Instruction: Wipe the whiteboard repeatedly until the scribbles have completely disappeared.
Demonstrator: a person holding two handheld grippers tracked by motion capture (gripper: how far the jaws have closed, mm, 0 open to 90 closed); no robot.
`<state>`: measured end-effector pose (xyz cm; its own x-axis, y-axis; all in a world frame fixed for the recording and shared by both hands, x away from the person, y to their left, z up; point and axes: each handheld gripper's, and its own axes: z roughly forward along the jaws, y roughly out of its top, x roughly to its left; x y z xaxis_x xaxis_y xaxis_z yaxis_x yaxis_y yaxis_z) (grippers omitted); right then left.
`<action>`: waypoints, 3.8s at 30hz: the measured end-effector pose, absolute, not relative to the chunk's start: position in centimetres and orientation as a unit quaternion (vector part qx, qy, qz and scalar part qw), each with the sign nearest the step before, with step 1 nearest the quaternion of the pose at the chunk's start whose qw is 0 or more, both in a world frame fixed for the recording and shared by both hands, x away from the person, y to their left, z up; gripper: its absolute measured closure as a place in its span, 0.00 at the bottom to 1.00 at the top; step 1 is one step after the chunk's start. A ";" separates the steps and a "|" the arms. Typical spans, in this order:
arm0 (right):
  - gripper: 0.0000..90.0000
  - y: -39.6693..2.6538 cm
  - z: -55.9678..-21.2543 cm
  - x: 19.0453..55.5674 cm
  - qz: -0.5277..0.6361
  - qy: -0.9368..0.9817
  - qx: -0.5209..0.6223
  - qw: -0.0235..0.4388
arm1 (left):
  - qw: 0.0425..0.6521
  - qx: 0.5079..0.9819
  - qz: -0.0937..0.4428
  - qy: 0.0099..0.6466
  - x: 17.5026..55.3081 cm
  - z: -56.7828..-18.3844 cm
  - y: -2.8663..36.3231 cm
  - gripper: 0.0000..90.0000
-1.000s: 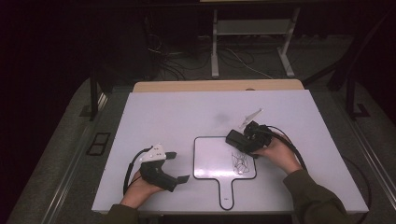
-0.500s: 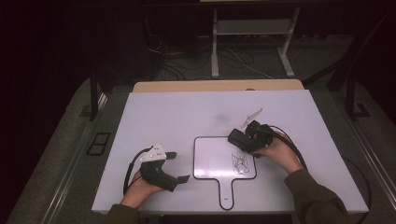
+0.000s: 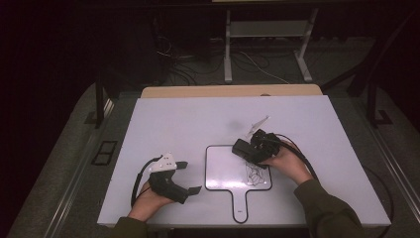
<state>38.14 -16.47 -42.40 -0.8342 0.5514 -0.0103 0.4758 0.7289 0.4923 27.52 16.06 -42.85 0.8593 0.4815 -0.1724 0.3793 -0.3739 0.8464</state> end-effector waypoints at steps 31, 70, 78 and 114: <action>0.43 -19.6 -42.3 38.7 0.224 0.919 0.312 0.094 | 0.498 0.826 0.053 0.260 27.5 -42.8 16.1 0.00; 0.43 -16.1 -42.1 35.6 0.223 0.940 0.248 0.069 | 0.498 0.826 0.053 0.258 27.4 -42.7 16.1 0.00; 0.43 -17.6 -42.1 36.2 0.215 0.936 0.269 0.079 | 0.499 0.826 0.053 0.258 27.4 -42.7 16.2 0.00; 0.43 -16.7 -42.0 34.0 0.211 0.946 0.238 0.064 | 0.498 0.826 0.052 0.257 27.4 -42.7 16.0 0.00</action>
<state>33.97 -16.73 -42.00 -0.8785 0.4773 -0.0207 0.4234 0.7978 0.4292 27.40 16.03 -42.74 0.8622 0.4773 -0.1700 0.3731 -0.3712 0.8503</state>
